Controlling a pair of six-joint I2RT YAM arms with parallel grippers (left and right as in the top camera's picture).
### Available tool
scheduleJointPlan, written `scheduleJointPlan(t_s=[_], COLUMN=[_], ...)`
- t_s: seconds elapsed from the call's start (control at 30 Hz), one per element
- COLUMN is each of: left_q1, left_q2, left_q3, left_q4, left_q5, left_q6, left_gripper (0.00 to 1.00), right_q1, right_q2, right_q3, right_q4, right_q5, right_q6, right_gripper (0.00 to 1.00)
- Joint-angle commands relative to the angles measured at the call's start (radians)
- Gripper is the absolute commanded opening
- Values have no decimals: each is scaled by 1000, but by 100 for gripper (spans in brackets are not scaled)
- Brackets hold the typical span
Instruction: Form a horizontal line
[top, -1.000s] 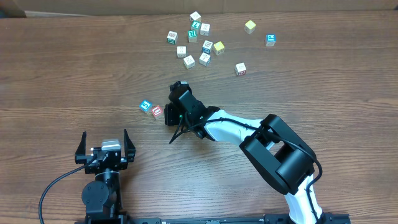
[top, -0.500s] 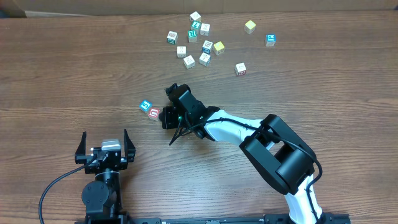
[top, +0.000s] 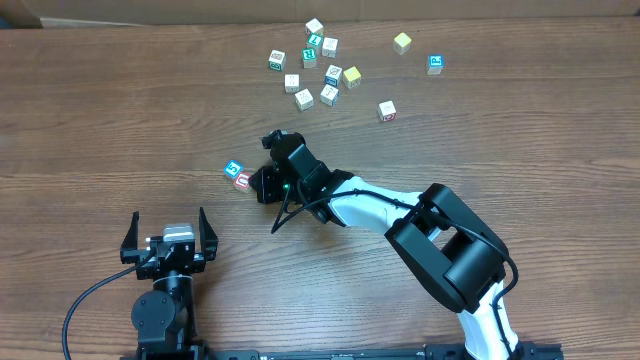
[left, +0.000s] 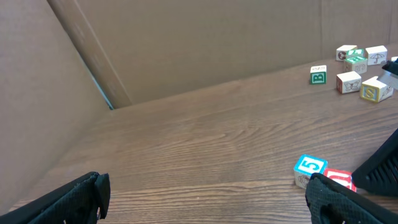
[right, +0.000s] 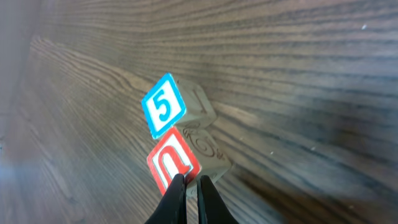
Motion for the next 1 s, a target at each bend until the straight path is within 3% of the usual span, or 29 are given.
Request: scheduleJointPlan(t_s=[0.0,0.1,0.43,0.7,0.97], left_q1=[-6,-6,-6,-6,-6], left_q2=[-6,-6,-6,-6,-6], left_q3=[-4,-4,-4,-4,-4], left_q4=[0,0,1,0,1], left_q5=[-9,-9,-9,-9,-9], left_q6=[19,19,19,19,19], left_gripper=[100,100,99,99,99], right_q1=[2,-11,-43,-45,-45], right_q2=[11,11,56,140,151], right_q3=[1,1,10,192,205], right_q4=[13,65,257,131,121], right_q5=[82,87,5,-108,-108], right_q6=[-13,-77,-80,-163,-166], right_gripper=[5,4,4,4,4])
